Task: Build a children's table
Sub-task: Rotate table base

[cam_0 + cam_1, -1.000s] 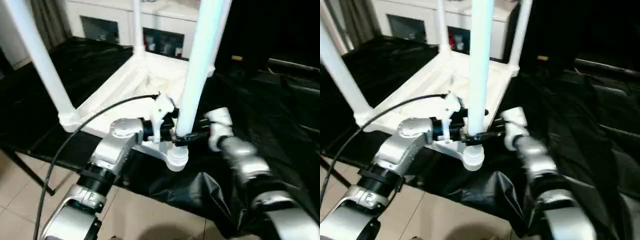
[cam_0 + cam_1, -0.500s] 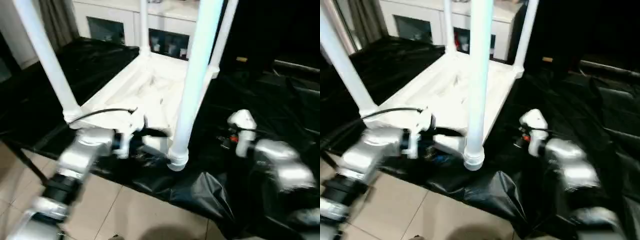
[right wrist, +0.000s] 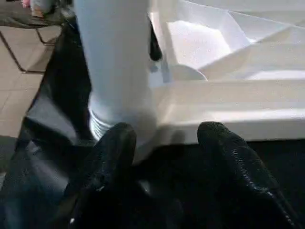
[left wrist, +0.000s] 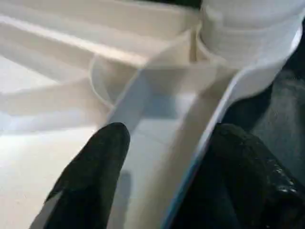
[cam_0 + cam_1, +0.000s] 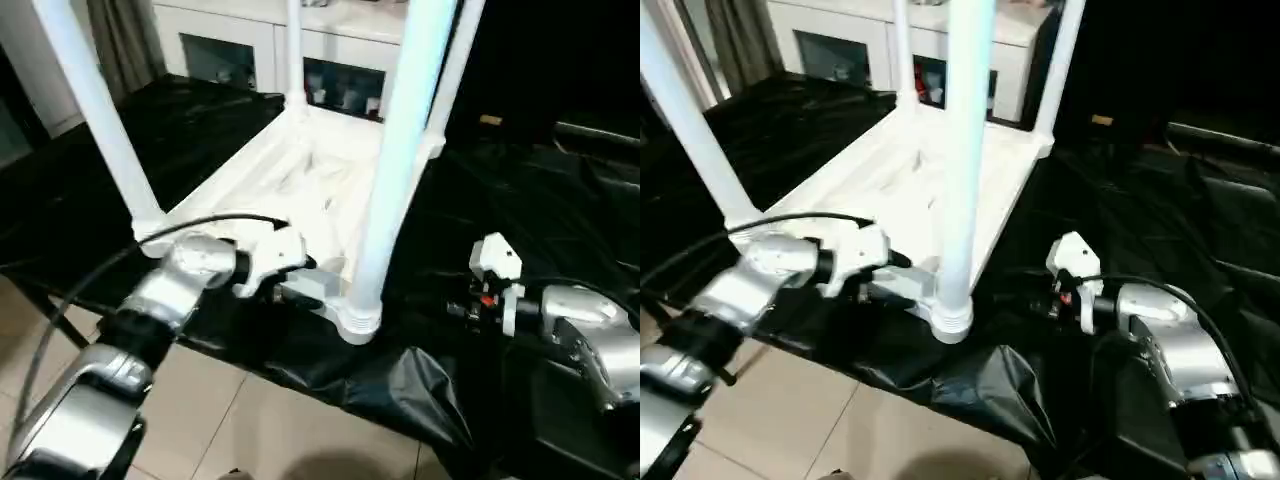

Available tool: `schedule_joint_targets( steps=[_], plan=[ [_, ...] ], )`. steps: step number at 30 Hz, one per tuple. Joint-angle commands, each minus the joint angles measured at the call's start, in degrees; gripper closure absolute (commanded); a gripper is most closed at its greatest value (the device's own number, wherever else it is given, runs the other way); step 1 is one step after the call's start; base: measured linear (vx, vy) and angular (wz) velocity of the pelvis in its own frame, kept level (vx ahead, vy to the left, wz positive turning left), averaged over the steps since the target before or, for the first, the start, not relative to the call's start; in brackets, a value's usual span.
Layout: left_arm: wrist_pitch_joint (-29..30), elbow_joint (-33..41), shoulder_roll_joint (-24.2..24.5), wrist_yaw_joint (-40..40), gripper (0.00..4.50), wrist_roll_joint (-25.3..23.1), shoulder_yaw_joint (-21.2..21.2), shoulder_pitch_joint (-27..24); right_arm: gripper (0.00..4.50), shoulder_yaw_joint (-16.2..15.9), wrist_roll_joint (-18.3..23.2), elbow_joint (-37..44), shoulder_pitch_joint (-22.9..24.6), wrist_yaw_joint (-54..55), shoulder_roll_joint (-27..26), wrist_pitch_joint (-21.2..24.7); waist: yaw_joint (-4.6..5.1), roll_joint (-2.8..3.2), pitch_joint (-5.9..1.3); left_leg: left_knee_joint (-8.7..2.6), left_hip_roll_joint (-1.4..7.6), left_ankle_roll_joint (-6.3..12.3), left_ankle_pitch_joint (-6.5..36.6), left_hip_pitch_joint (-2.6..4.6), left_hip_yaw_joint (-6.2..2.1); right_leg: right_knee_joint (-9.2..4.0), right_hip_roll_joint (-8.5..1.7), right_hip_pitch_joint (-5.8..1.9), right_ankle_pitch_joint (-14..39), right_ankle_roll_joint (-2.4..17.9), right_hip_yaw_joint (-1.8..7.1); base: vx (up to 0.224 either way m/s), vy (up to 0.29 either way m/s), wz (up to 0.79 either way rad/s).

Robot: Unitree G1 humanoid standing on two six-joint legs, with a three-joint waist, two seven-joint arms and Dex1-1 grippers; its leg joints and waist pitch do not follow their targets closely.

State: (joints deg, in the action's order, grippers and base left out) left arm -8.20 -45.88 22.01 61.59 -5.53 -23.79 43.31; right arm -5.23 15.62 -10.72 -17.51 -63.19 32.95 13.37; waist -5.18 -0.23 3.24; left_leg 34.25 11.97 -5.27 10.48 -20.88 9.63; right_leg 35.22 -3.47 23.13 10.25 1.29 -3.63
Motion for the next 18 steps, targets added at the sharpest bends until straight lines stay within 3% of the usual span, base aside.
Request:
schedule_joint_targets(
  steps=[1, 7, 14, 18],
  plan=[
    [-1.4, -2.3, -0.3, 0.4, 1.57, -1.0, -0.7, 1.6, 1.74, -0.5, 0.5, 2.1, 0.5, -0.4, 1.0, 1.1, -0.31, 0.42, -4.23, -3.58, 0.81, 3.1, 10.1, 0.27, -0.13, -4.31, -3.92, -3.62, 9.4, 11.2, 2.36, 0.0, 0.0, 0.0],
    [-3.2, -6.4, -1.8, 1.4, 2.01, -1.2, -0.4, 3.2, 1.24, -1.0, 0.1, 4.3, 1.4, 0.0, 1.3, 2.2, -0.36, 0.65, -4.22, -3.57, 0.87, 3.03, 10.6, 0.33, -0.11, -4.46, -3.87, -3.66, 8.7, 12.2, 2.33, 0.0, 0.0, 0.0],
    [-1.3, -9.0, -4.3, 8.3, 2.45, 1.9, 1.2, 4.5, 1.18, -2.2, -2.1, 4.8, 2.1, 0.1, 2.0, 1.3, -0.65, 0.57, -4.15, -3.58, 0.88, 3.15, 10.5, 0.29, -0.06, -4.63, -4.12, -3.71, 10.7, 12.2, 2.36, 0.0, 0.0, 0.0],
    [-0.4, -11.2, -4.0, 11.4, 2.86, -0.4, -0.8, 5.3, 1.18, -2.2, -2.3, 5.1, 2.2, 0.7, 2.1, 1.1, -0.67, 0.6, -4.19, -3.58, 0.88, 3.54, 10.1, 0.23, -0.14, -4.49, -4.08, -3.83, 9.8, 12.2, 2.32, 0.0, 0.0, 0.0]
  ],
)
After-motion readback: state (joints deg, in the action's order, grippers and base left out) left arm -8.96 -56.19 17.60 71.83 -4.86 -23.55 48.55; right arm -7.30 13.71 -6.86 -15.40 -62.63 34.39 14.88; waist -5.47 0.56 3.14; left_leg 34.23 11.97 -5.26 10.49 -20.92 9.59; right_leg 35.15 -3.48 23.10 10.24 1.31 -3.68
